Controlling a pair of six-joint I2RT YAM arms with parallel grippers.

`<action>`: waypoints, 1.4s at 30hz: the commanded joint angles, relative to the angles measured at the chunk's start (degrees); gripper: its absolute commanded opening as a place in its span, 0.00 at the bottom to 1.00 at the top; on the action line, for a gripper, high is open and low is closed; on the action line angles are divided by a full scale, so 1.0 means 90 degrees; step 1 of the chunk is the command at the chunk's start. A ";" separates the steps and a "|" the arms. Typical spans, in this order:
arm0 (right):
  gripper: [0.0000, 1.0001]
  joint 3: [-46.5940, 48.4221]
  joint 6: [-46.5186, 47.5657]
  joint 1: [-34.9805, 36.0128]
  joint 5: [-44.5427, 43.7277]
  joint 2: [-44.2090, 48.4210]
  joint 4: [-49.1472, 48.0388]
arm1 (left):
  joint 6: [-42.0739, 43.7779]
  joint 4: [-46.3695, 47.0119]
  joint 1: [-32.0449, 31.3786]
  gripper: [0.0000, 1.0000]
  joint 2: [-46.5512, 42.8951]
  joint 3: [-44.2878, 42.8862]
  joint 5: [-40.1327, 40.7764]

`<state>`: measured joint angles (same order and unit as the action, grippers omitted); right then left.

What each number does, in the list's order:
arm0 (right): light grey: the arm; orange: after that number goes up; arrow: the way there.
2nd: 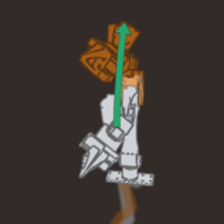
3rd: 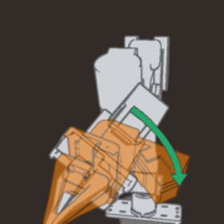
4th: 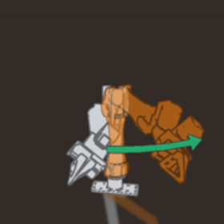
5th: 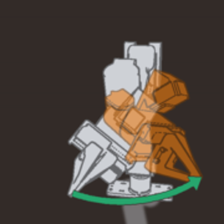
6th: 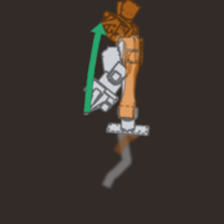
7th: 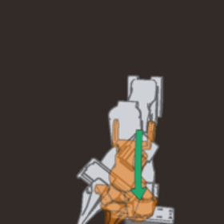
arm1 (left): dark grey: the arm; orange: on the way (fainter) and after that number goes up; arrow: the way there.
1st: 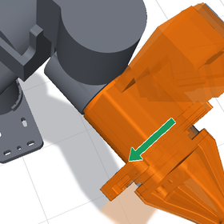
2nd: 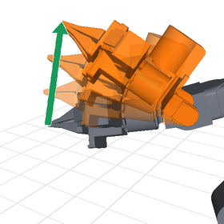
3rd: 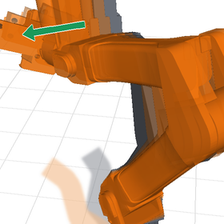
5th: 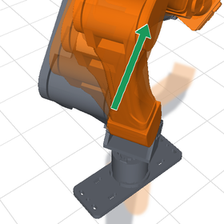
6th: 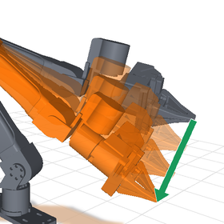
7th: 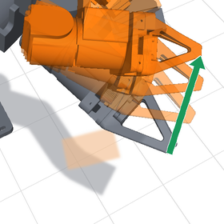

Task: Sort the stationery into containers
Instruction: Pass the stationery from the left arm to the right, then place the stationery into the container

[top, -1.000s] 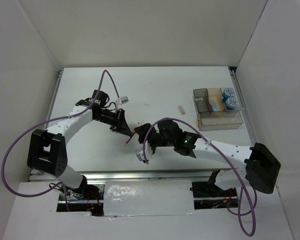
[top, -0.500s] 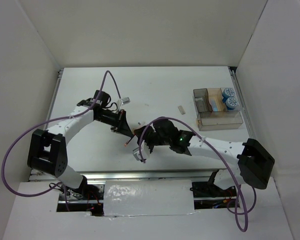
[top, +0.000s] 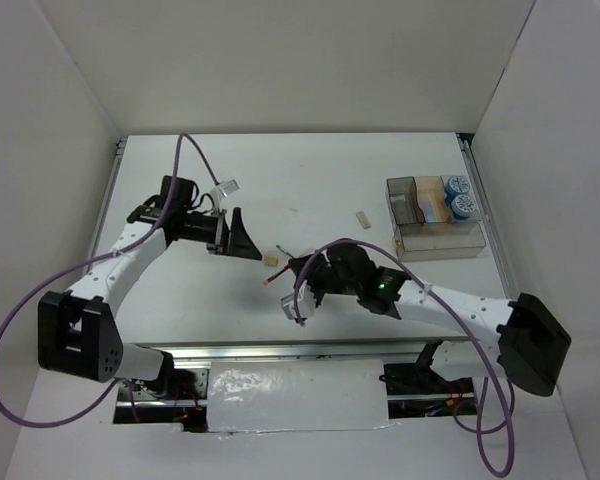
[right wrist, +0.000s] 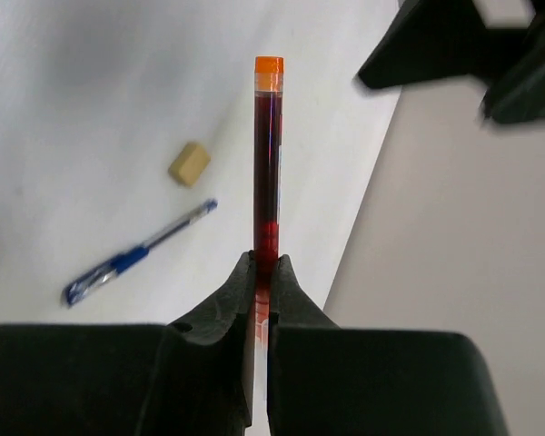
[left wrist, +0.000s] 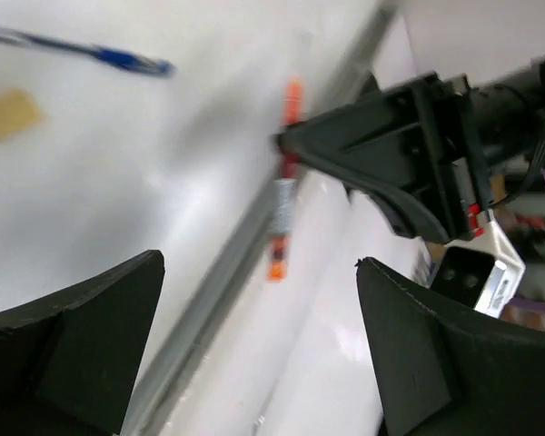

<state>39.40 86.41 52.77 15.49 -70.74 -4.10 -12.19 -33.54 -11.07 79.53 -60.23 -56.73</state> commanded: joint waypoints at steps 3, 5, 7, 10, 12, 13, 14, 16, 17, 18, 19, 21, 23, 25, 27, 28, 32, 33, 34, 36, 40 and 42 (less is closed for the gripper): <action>0.00 -0.0364 -0.1053 -0.0628 -0.0313 0.1063 0.0367 | -0.0744 0.1409 0.0965 0.99 -0.1022 -0.0106 0.1001; 0.00 0.0169 -0.1931 -0.1184 -0.0567 0.0918 0.0766 | -0.0785 0.1956 0.1103 0.99 -0.1276 -0.0066 0.1769; 0.00 0.0766 -0.3784 -0.2097 -0.0812 0.0625 0.1322 | -0.0571 0.1901 0.1025 0.99 -0.1346 -0.0299 0.2367; 0.00 0.2365 -0.6071 -0.3630 -0.0609 -0.0504 0.2484 | -0.0248 0.1326 0.0937 0.99 -0.1015 -0.0671 0.2650; 0.00 0.2750 -0.7234 -0.4356 -0.0248 -0.0869 0.2963 | -0.0034 0.1159 0.0821 0.99 -0.0751 -0.0827 0.2874; 0.00 0.3022 -0.7750 -0.4930 -0.0130 -0.1180 0.3042 | 0.0006 0.1100 0.0791 0.99 -0.0683 -0.0847 0.2943; 0.00 0.3122 -0.7988 -0.5178 -0.0061 -0.1289 0.3082 | 0.0026 0.1119 0.0713 0.99 -0.0634 -0.0828 0.3002; 0.00 0.3317 -0.8330 -0.5646 0.0057 -0.1611 0.3034 | 0.0006 0.1245 0.0664 0.99 -0.0653 -0.0740 0.3100; 0.00 0.3386 -0.8554 -0.5755 0.0076 -0.1719 0.3024 | -0.0090 0.1439 0.0606 0.99 -0.0720 -0.0633 0.3158; 0.00 0.3493 -0.8692 -0.5824 0.0028 -0.1913 0.3014 | -0.0169 0.1538 0.0566 0.99 -0.0750 -0.0574 0.3342; 0.00 0.3552 -0.8741 -0.5815 -0.0031 -0.2022 0.3024 | -0.0199 0.1607 0.0508 0.99 -0.0789 -0.0516 0.3364; 0.00 0.3669 -0.8800 -0.6018 -0.0099 -0.2207 0.3014 | -0.0208 0.1647 0.0439 0.99 -0.0770 -0.0525 0.3461; 0.00 0.3699 -0.8859 -0.6127 -0.0129 -0.2423 0.2868 | -0.0228 0.1627 0.0410 0.99 -0.0711 -0.0535 0.3530; 0.00 0.3786 -0.8908 -0.6176 -0.0109 -0.2637 0.2848 | -0.0238 0.1608 0.0381 0.99 -0.0643 -0.0535 0.3579; 0.00 0.3825 -0.8947 -0.6244 -0.0090 -0.2803 0.2721 | -0.0238 0.1627 0.0361 0.99 -0.0604 -0.0496 0.3608; 0.00 0.3835 -0.8957 -0.6264 -0.0109 -0.2833 0.2692 | -0.0248 0.1646 0.0342 0.99 -0.0585 -0.0476 0.3618; 0.00 0.3913 -0.8908 -0.6371 -0.0119 -0.3058 0.2497 | -0.0238 0.1666 0.0302 0.99 -0.0526 -0.0457 0.3647; 0.00 0.4001 -0.8908 -0.6420 -0.0119 -0.3155 0.2477 | -0.0238 0.1666 0.0302 0.99 -0.0497 -0.0457 0.3657; 0.00 0.4040 -0.8927 -0.6449 -0.0119 -0.3194 0.2467 | -0.0238 0.1685 0.0293 0.99 -0.0458 -0.0447 0.3657; 0.00 0.4216 -0.8927 -0.6518 -0.0080 -0.3350 0.2487 | -0.0248 0.1686 0.0273 0.99 -0.0419 -0.0437 0.3647; 0.00 0.4440 -0.8830 -0.6538 -0.0080 -0.3546 0.2506 | -0.0277 0.1725 0.0215 0.99 -0.0340 -0.0408 0.3686; 0.00 0.4528 -0.8801 -0.6538 -0.0080 -0.3663 0.2516 | -0.0287 0.1725 0.0214 0.99 -0.0282 -0.0408 0.3696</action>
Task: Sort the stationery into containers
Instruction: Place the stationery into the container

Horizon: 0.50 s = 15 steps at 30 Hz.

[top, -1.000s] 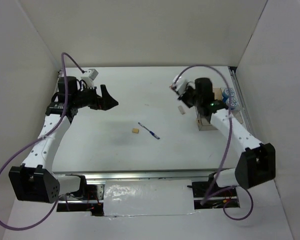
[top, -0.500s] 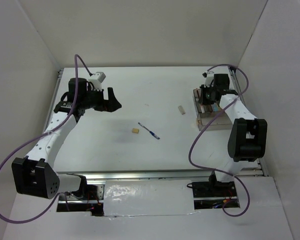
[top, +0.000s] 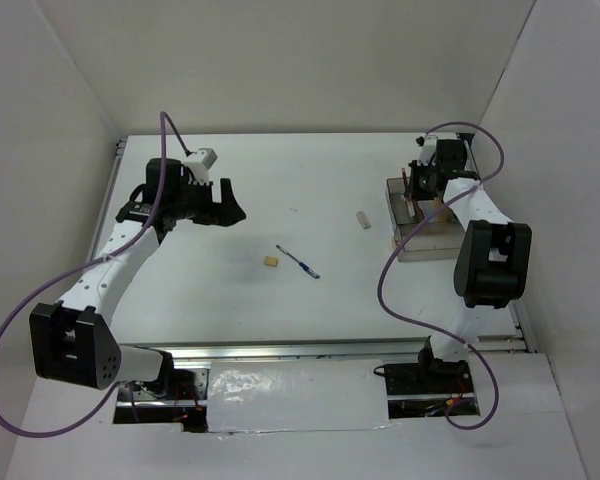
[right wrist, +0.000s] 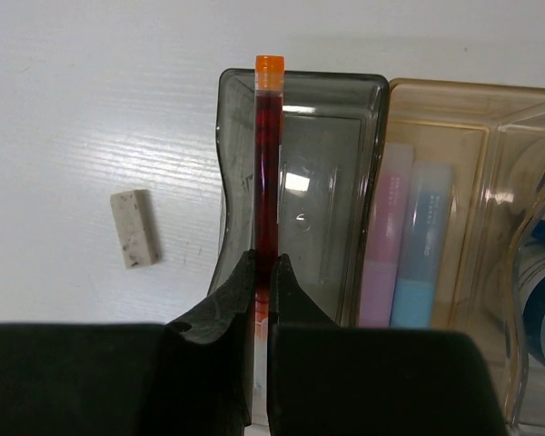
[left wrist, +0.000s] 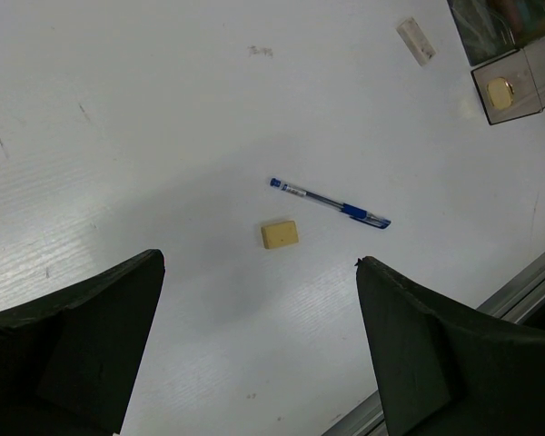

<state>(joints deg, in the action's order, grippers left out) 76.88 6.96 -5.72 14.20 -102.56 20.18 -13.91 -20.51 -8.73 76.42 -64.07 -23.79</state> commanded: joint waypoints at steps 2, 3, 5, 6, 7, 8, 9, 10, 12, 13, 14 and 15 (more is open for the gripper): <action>0.00 0.0393 0.0047 -0.0039 0.0063 -0.0205 -0.0163 | -0.0105 0.0267 -0.0075 0.99 0.0063 0.0020 0.0065; 0.00 0.0393 0.0066 -0.0029 0.0063 -0.0225 -0.0172 | -0.0085 0.0277 -0.0075 0.99 0.0063 0.0029 0.0065; 0.00 0.0374 0.0086 -0.0029 0.0063 -0.0283 -0.0172 | -0.0075 0.0277 -0.0084 0.99 0.0063 0.0049 0.0094; 0.00 0.0364 0.0096 -0.0029 0.0054 -0.0303 -0.0163 | -0.0075 0.0277 -0.0084 0.99 0.0073 0.0068 0.0104; 0.00 0.0373 0.0105 -0.0039 0.0044 -0.0323 -0.0163 | -0.0066 0.0277 -0.0094 0.99 0.0073 0.0059 0.0104; 0.00 0.0383 0.0105 -0.0039 0.0044 -0.0381 -0.0143 | -0.0066 0.0268 -0.0085 0.99 0.0092 0.0059 0.0104; 0.00 0.0393 0.0105 -0.0039 0.0034 -0.0401 -0.0114 | -0.0056 0.0267 -0.0094 0.99 0.0112 0.0049 0.0095; 0.00 0.0393 0.0115 -0.0039 0.0034 -0.0440 -0.0114 | -0.0065 0.0258 -0.0094 0.99 0.0122 0.0039 0.0095; 0.00 0.0383 0.0125 -0.0039 0.0034 -0.0459 -0.0104 | -0.0075 0.0258 -0.0104 0.99 0.0161 0.0020 0.0095; 0.00 0.0374 0.0125 -0.0048 0.0015 -0.0489 -0.0094 | -0.0085 0.0258 -0.0104 0.99 0.0171 0.0020 0.0095; 0.00 0.0374 0.0144 -0.0029 0.0014 -0.0518 -0.0075 | -0.0085 0.0258 -0.0104 0.99 0.0200 0.0010 0.0095; 0.00 0.0383 0.0164 -0.0039 -0.0015 -0.0547 -0.0026 | -0.0085 0.0258 -0.0104 0.99 0.0210 0.0000 0.0085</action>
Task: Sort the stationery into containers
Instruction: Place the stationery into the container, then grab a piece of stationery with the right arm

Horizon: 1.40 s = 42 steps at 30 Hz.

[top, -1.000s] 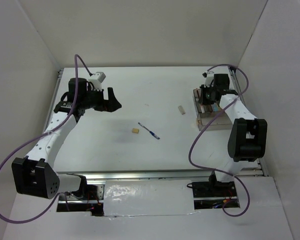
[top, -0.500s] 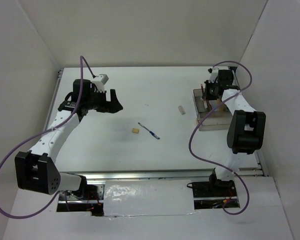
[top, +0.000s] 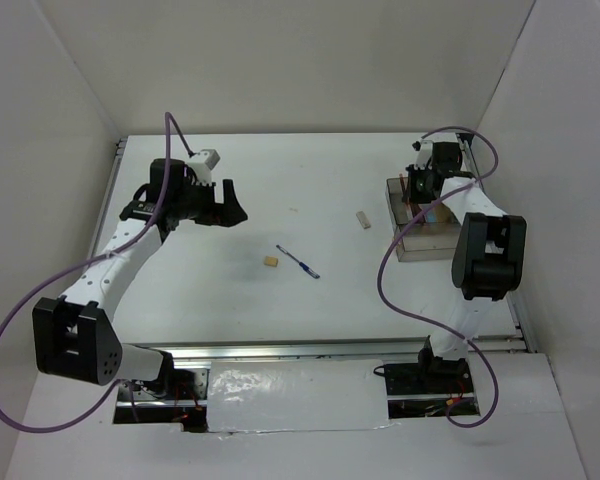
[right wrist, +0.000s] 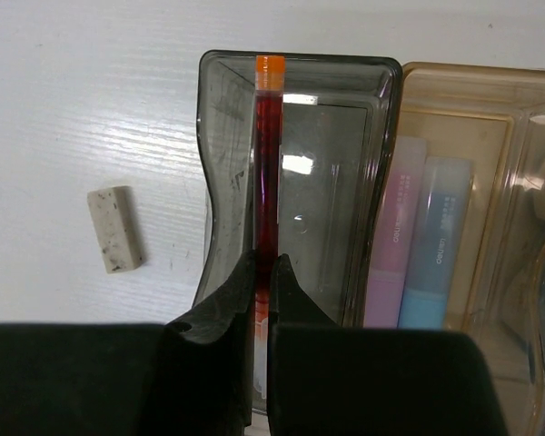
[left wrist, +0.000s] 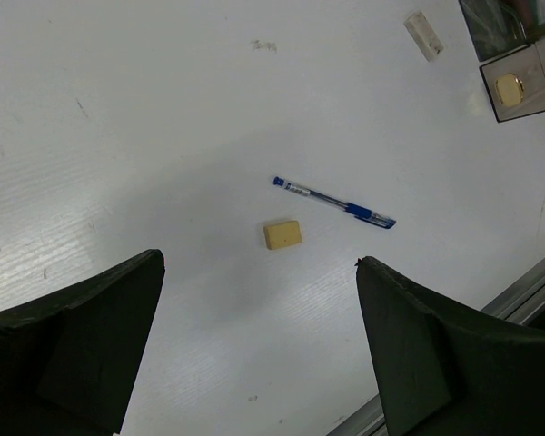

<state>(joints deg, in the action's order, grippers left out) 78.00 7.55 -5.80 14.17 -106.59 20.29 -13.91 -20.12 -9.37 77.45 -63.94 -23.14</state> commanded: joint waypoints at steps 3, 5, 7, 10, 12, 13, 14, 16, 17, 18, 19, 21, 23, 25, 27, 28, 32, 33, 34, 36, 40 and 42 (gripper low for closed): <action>0.00 0.0318 0.0118 -0.0010 -0.0071 -0.0188 0.0088 | -0.0075 0.0204 -0.0053 0.99 0.0144 -0.0024 0.0002; 0.00 0.0425 0.0128 -0.0009 -0.0110 -0.0296 0.0167 | -0.0075 0.0204 -0.0043 0.99 0.0183 -0.0024 0.0022; 0.00 0.0503 0.0128 0.0000 -0.0139 -0.0383 0.0294 | -0.0066 0.0194 -0.0053 0.99 0.0183 -0.0024 0.0041; 0.00 0.0572 0.0128 0.0010 -0.0188 -0.0481 0.0372 | -0.0056 0.0195 -0.0053 0.99 0.0193 -0.0005 0.0061; 0.00 0.0630 0.0128 0.0039 -0.0247 -0.0549 0.0430 | -0.0056 0.0214 -0.0063 0.99 0.0213 -0.0005 0.0061; 0.03 0.0679 0.0118 0.0039 -0.0266 -0.0579 0.0469 | -0.0046 0.0214 -0.0073 0.99 0.0222 -0.0005 0.0061; 0.04 0.0737 0.0128 0.0039 -0.0295 -0.0627 0.0605 | -0.0056 0.0214 -0.0073 0.99 0.0232 -0.0005 0.0061; 0.15 0.0904 0.0099 0.0049 -0.0305 -0.0755 0.0704 | -0.0056 0.0214 -0.0073 0.99 0.0261 -0.0014 0.0061; 0.23 0.0904 0.0089 0.0049 -0.0315 -0.0774 0.0733 | -0.0046 0.0214 -0.0073 0.99 0.0252 -0.0014 0.0071; 0.29 0.0943 0.0089 0.0059 -0.0315 -0.0784 0.0724 | -0.0046 0.0214 -0.0082 0.99 0.0252 -0.0005 0.0071; 0.35 0.0953 0.0069 0.0059 -0.0334 -0.0765 0.0714 | -0.0027 0.0224 -0.0082 0.99 0.0252 0.0005 0.0071; 0.49 0.0972 0.0030 0.0078 -0.0344 -0.0716 0.0694 | 0.0022 0.0253 -0.0083 0.99 0.0213 0.0044 0.0022; 0.54 0.1069 0.0001 0.0098 -0.0267 -0.0648 0.0772 | 0.0207 0.0350 -0.0082 0.99 0.0145 0.0122 -0.0162; 0.54 0.1157 -0.0019 0.0127 -0.0228 -0.0589 0.0879 | 0.0441 0.0506 -0.0111 0.99 0.0018 0.0249 -0.0329; 0.54 0.1294 -0.0009 0.0147 -0.0130 -0.0443 0.0977 | 0.1092 0.0546 -0.0131 0.99 -0.0070 0.0298 -0.0835; 0.54 0.1372 -0.0009 0.0185 -0.0091 -0.0259 0.1055 | 0.1396 0.0478 -0.0180 0.94 -0.0061 0.0298 -0.1031; 0.53 0.1451 0.0069 0.0244 0.0250 0.0396 0.1202 | 0.2793 -0.0077 -0.0579 0.76 0.0260 0.0035 -0.1092; 0.53 0.1451 0.0088 0.0254 0.0454 0.0543 0.1241 | 0.3289 -0.0224 -0.0783 0.73 0.0513 -0.0159 -0.0975; 0.52 0.1403 0.0127 0.0273 0.0553 0.0873 0.1309 | 0.3535 -0.0496 -0.0911 0.72 0.0661 -0.0267 -0.0936; 0.52 0.1208 0.0302 0.0293 0.0864 0.1351 0.1397 | 0.4122 -0.0645 -0.1174 0.68 0.1080 -0.0512 -0.0790; 0.50 0.0690 0.0635 0.0507 0.1198 0.2105 0.1582 | 0.4194 -0.0403 -0.1381 0.62 0.1705 -0.0824 -0.0759; 0.48 0.0350 0.0704 0.0789 0.1112 0.2426 0.1671 | 0.3940 -0.0207 -0.1352 0.62 0.1843 -0.0893 -0.0789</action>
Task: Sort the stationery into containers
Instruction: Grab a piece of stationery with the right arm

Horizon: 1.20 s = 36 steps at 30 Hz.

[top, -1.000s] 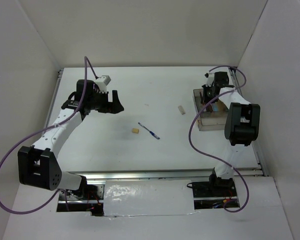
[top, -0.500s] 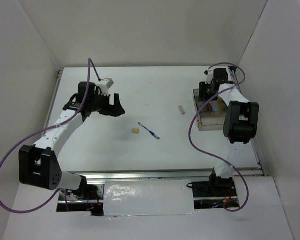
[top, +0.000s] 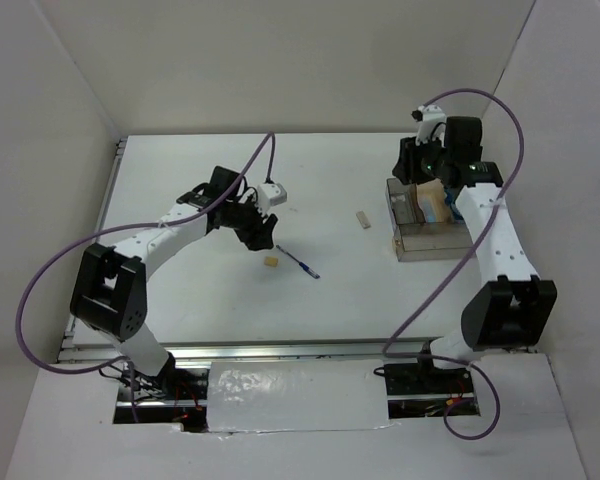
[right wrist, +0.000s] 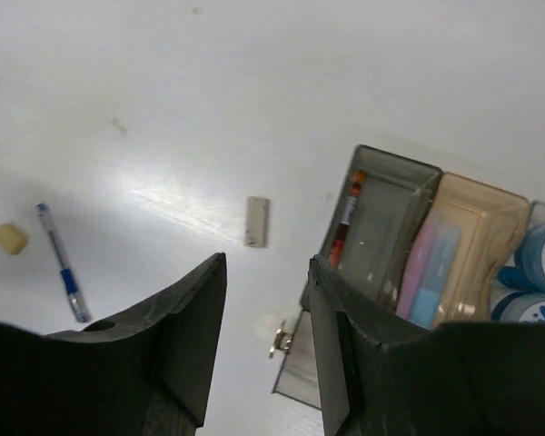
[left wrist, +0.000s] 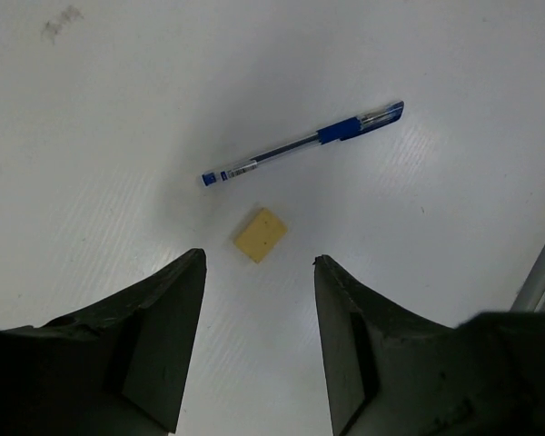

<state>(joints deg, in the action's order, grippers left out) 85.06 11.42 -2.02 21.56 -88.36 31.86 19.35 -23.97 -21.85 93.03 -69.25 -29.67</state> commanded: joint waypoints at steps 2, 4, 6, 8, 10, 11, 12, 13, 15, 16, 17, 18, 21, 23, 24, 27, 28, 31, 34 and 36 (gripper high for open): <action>0.47 -0.0699 0.0197 0.0906 0.0193 0.0578 0.0289 | -0.0206 0.0503 0.0093 0.68 0.0171 -0.0332 -0.0111; 0.47 -0.1061 -0.0077 0.1645 -0.0197 0.0686 -0.0013 | -0.0702 0.0728 0.0152 0.71 0.0016 -0.0197 -0.0112; 0.45 -0.1199 -0.0427 0.2175 -0.0558 0.0473 -0.0238 | -0.0948 0.0954 0.0288 0.76 -0.0151 -0.0108 -0.0063; 0.44 -0.1083 -0.0711 0.2898 -0.0744 -0.0003 -0.0326 | -0.1299 0.1012 0.0522 0.84 -0.0473 0.0058 -0.0004; 0.41 -0.0897 -0.0829 0.3502 -0.1086 -0.0395 -0.0298 | -0.1428 0.0818 0.0746 0.90 -0.0737 0.0029 0.0191; 0.40 -0.0645 -0.0887 0.3699 -0.1232 -0.0842 -0.0201 | -0.1486 0.0576 0.0844 0.91 -0.0805 0.0010 0.0230; 0.40 -0.0478 -0.0888 0.3866 -0.1446 -0.1050 -0.0113 | -0.1631 0.0505 0.0942 0.92 -0.0961 0.0029 0.0250; 0.40 -0.0196 -0.0878 0.4148 -0.1555 -0.1477 0.0052 | -0.1681 0.0485 0.1146 0.94 -0.1068 0.0087 0.0182; 0.40 0.0060 -0.0868 0.4355 -0.1712 -0.1841 0.0239 | -0.1837 0.0417 0.1459 0.99 -0.1331 0.0233 0.0084; 0.40 0.0138 -0.0878 0.4423 -0.1799 -0.1997 0.0278 | -0.1886 0.0417 0.1528 0.99 -0.1440 0.0302 -0.0051; 0.40 0.0342 -0.0869 0.4540 -0.1848 -0.2270 0.0414 | -0.1916 0.0407 0.1606 0.99 -0.1508 0.0351 -0.0082; 0.40 0.0451 -0.0898 0.4580 -0.1888 -0.2388 0.0493 | -0.1984 0.0368 0.1713 0.99 -0.1635 0.0428 -0.0111; 0.40 0.0870 -0.0908 0.4678 -0.1917 -0.2867 0.0854 | -0.2023 0.0271 0.1928 0.99 -0.1753 0.0498 -0.0209; 0.40 0.1086 -0.0908 0.4746 -0.1946 -0.3141 0.1059 | -0.2023 0.0270 0.2026 0.99 -0.1792 0.0556 -0.0297; 0.40 0.1193 -0.0898 0.4756 -0.1956 -0.3267 0.1137 | -0.2024 0.0270 0.2095 0.99 -0.1812 0.0576 -0.0326; 0.41 0.1359 -0.0830 0.4844 -0.2024 -0.3550 0.1303 | -0.2033 0.0290 0.2242 0.99 -0.1821 0.0654 -0.0424; 0.41 0.1428 -0.0771 0.4863 -0.2073 -0.3639 0.1391 | -0.2024 0.0290 0.2271 0.99 -0.1792 0.0664 -0.0482; 0.41 0.1623 -0.0693 0.4893 -0.2074 -0.3903 0.1646 | -0.2024 0.0270 0.2359 0.99 -0.1724 0.0683 -0.0570; 0.41 0.1575 -0.0615 0.4902 -0.2083 -0.3952 0.1685 | -0.2062 0.0290 0.2408 0.99 -0.1666 0.0712 -0.0687; 0.41 0.1575 -0.0576 0.4902 -0.2122 -0.4020 0.1743 | -0.2063 0.0300 0.2408 0.99 -0.1656 0.0722 -0.0707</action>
<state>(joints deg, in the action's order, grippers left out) 97.45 5.19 41.56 3.55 -124.16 44.56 1.28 -22.26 -0.43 78.22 -62.96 -33.26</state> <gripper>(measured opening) 0.411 0.993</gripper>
